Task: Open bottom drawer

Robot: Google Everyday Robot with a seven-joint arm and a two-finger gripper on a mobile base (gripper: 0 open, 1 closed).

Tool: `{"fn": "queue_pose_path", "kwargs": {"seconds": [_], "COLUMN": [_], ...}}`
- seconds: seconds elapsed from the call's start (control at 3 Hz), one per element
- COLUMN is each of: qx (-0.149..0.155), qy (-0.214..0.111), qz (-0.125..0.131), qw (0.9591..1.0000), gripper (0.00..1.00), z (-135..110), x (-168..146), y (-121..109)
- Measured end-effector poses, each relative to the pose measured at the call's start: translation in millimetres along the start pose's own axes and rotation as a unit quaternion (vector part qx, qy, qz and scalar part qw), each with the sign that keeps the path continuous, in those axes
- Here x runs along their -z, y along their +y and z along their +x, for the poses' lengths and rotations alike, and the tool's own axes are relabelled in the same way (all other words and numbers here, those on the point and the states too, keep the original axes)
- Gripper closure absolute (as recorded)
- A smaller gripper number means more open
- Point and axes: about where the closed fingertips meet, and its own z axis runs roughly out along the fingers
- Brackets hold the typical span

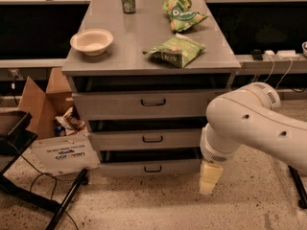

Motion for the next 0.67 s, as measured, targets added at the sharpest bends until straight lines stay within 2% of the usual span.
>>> {"fn": "queue_pose_path", "kwargs": {"seconds": [0.33,0.67], "qx": [0.002,0.023], "qy": [-0.001,0.005], "qz": [-0.002,-0.019], "qw": [1.0,0.9995], "gripper": [0.0,0.0], "z": [-0.6,-0.5], "x": [-3.6,-49.1], "y": [-0.4,-2.5]}}
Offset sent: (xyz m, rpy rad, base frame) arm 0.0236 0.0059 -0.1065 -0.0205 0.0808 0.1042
